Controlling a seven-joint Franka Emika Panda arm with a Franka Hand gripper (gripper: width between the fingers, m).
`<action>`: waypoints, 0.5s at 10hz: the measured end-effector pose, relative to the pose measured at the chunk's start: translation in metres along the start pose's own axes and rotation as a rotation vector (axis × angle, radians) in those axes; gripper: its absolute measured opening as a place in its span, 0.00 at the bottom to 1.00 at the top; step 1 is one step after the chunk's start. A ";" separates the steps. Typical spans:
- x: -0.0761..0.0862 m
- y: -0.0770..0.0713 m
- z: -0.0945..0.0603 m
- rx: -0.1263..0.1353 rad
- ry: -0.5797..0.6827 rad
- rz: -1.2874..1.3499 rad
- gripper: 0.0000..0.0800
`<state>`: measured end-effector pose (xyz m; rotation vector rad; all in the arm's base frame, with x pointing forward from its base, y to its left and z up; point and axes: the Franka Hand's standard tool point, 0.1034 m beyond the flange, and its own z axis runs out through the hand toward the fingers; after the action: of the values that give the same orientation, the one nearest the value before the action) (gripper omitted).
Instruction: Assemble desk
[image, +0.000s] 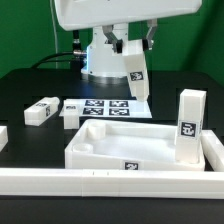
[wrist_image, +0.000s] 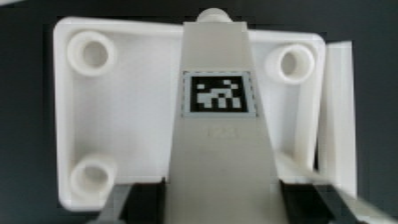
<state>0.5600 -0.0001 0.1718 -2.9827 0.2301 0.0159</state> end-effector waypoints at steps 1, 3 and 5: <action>-0.003 0.001 0.002 -0.009 0.062 -0.002 0.36; 0.004 0.005 0.003 -0.028 0.203 -0.006 0.36; 0.007 0.010 0.010 -0.056 0.327 -0.017 0.36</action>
Offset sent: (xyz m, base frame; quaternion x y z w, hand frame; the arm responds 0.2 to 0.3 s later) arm 0.0064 -0.0121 -0.0214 -0.0706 0.1624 -0.0427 0.9833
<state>0.5654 -0.0096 0.1599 -3.0269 0.2439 -0.4776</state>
